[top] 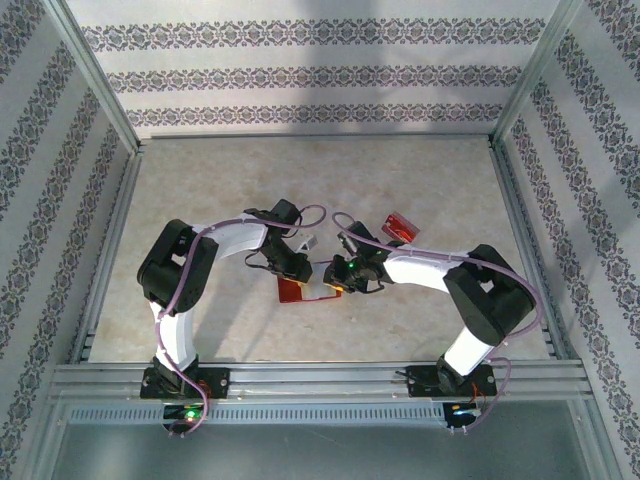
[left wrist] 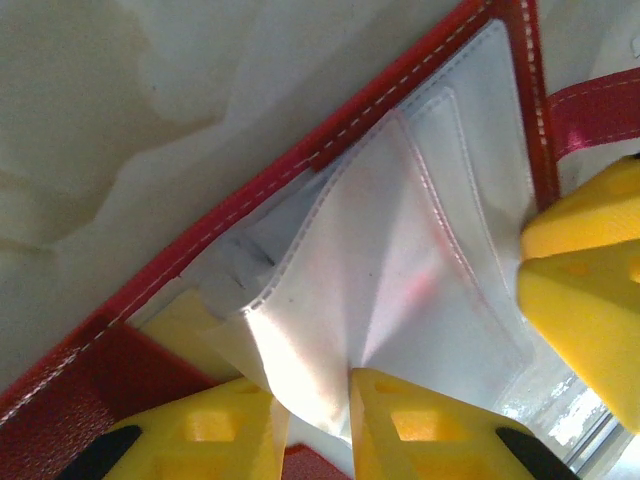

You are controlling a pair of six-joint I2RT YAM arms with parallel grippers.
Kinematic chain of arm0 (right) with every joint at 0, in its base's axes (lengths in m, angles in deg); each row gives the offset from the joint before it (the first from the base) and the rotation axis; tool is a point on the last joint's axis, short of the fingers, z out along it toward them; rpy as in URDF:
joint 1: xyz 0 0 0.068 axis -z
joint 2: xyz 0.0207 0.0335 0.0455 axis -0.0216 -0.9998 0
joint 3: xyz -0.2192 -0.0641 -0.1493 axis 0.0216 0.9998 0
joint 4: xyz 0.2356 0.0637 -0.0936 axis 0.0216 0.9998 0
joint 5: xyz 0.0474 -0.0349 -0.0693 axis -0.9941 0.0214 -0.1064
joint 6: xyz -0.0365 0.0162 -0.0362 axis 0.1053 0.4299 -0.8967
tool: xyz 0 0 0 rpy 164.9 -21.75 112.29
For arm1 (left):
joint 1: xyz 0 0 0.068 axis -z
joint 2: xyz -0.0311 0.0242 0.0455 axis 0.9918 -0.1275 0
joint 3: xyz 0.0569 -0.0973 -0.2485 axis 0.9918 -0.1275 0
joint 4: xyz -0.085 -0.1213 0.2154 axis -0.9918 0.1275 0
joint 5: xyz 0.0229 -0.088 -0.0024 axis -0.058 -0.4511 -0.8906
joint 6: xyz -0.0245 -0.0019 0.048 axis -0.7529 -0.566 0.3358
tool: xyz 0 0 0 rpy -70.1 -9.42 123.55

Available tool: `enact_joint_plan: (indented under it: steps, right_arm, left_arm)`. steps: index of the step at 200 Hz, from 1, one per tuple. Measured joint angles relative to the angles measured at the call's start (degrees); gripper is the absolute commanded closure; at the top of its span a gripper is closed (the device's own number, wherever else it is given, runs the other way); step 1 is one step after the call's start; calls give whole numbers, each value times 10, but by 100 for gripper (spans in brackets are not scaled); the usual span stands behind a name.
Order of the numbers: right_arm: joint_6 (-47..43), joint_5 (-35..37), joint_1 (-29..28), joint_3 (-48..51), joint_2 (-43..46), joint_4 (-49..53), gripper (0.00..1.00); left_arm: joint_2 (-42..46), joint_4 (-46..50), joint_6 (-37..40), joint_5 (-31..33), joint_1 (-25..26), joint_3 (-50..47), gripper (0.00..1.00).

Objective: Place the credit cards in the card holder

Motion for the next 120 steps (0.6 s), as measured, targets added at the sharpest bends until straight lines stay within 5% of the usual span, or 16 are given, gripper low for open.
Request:
enact_joint_plan:
  steps: [120]
  right_arm:
    - [6, -26, -19, -42, -37, -19, 79]
  left_arm:
    - [9, -10, -1, -28, -15, -15, 71]
